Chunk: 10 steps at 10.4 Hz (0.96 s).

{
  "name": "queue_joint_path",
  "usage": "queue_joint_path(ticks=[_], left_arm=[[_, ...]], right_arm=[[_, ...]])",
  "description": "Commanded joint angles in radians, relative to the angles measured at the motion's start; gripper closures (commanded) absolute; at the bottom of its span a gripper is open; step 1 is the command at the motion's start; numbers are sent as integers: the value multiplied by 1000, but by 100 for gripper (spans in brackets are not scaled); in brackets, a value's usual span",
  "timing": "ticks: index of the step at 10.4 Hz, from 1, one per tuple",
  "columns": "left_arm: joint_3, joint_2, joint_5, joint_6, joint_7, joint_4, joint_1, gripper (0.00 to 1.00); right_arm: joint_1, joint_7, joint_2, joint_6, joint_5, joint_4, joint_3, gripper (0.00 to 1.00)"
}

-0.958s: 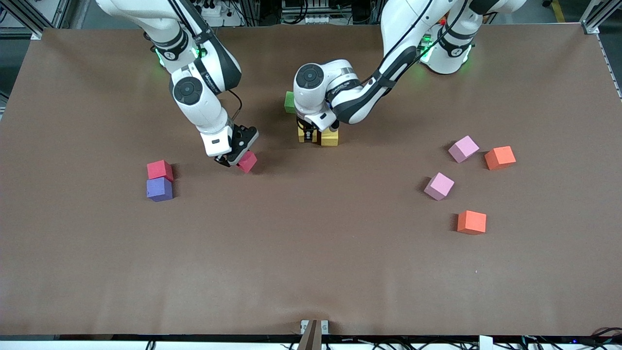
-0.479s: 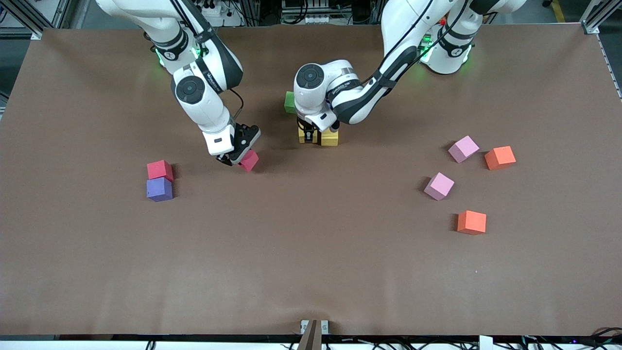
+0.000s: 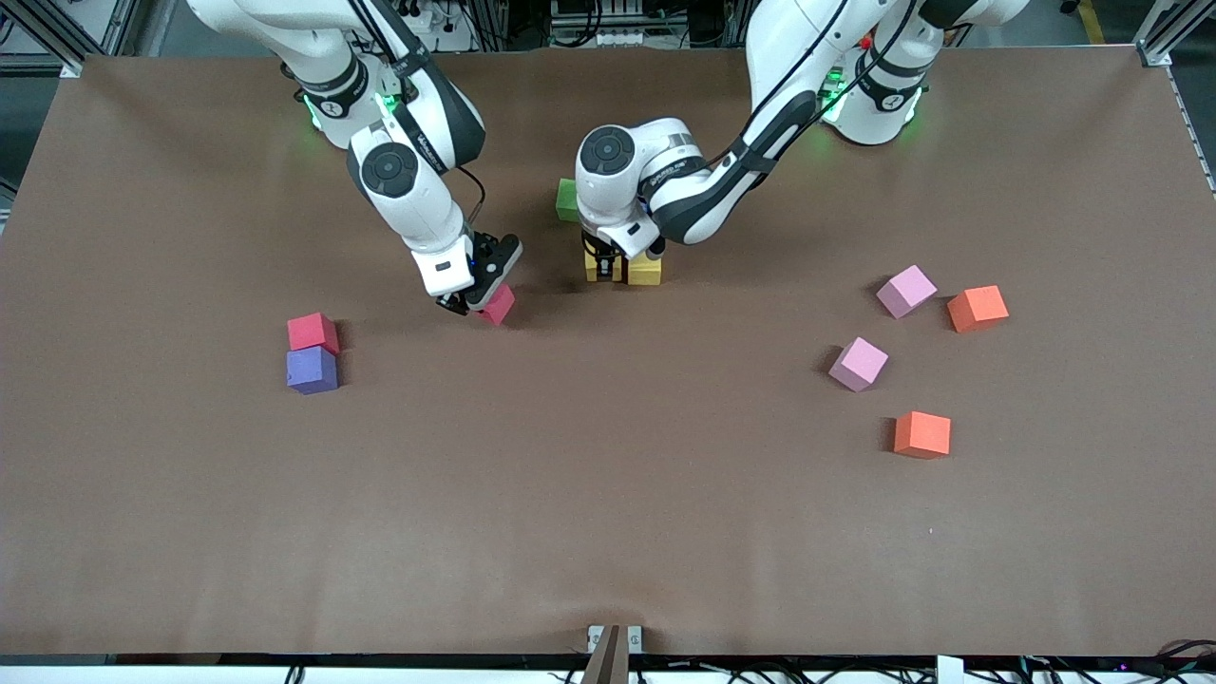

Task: Form number 2 with 11 blocks
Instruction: 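Open the left gripper off yellow while the right gripper carries pink toward row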

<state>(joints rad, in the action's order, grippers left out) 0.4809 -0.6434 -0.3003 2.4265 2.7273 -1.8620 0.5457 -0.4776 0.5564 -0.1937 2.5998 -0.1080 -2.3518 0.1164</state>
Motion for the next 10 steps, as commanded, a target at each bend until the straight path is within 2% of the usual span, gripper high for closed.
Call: queue_joint_path(ticks=[1,4,6,8,10], left_arm=[[1,28,-51,6,84,-31,-4,68],[1,28,-56,6,83,-32,-15,68],[1,30,-57,6,84,-42,-15,68],[1,31,-56,6,84,-42,-15,67],[1,30,-56,6,83,-42,-15,61]], right_arm=[[5,46,20,-49,17,3,34,65],[5,63,23,-50,85,5,54,65],[5,60,25,-49,250,8,75,66],[5,57,36,-49,266,6,91,67],[5,34,34,-50,266,5,109,67]])
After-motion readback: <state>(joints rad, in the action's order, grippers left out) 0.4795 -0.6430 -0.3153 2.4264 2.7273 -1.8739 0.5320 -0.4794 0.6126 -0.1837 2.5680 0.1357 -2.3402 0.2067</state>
